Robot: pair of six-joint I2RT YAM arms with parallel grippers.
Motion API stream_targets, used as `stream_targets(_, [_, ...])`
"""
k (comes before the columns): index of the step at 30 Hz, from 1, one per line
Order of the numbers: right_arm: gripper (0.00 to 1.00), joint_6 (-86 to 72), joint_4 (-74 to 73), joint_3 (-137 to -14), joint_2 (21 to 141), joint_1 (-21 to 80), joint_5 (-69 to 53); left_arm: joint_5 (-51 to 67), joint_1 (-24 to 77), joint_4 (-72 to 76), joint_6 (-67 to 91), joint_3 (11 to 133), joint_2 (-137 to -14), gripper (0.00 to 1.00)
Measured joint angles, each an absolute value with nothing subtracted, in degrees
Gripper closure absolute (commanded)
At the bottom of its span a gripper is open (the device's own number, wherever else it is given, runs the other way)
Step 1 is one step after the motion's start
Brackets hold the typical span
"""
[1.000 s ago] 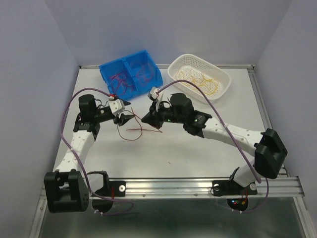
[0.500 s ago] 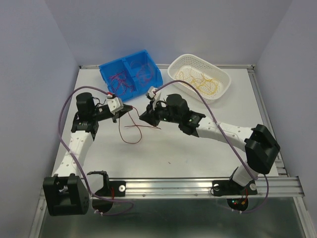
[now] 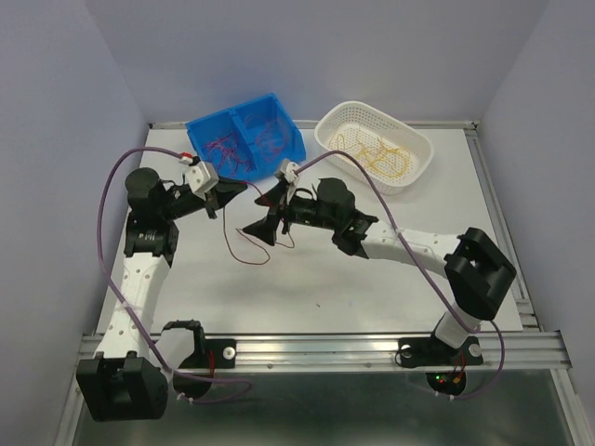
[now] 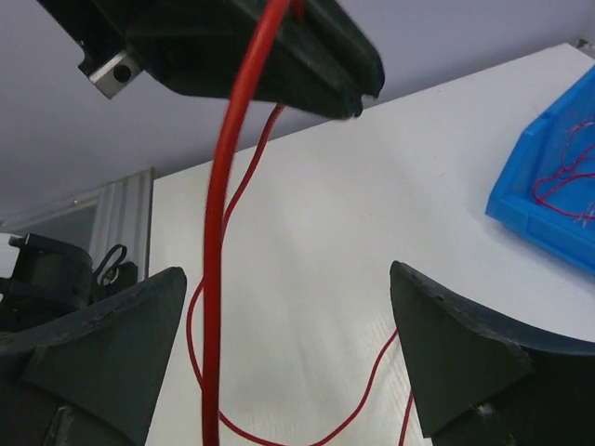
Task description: Untangle the cables
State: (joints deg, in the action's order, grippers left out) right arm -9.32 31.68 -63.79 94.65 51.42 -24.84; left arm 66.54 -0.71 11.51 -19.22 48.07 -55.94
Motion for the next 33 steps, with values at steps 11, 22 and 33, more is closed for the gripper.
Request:
stream_targets(11, [0.02, -14.8, 41.3, -63.8, 104.3, 51.4, -33.6, 60.5, -0.1, 29.7, 2.4, 47.0, -52.8, 1.0])
stream_targets(22, [0.07, -19.0, 47.1, -63.9, 105.7, 51.4, -41.2, 56.5, 3.9, 36.6, 5.4, 44.8, -53.2, 1.0])
stream_targets(33, [0.05, -16.3, 46.7, -57.0, 95.4, 51.4, -39.6, 57.6, 4.2, 32.9, -1.8, 44.9, -54.5, 1.0])
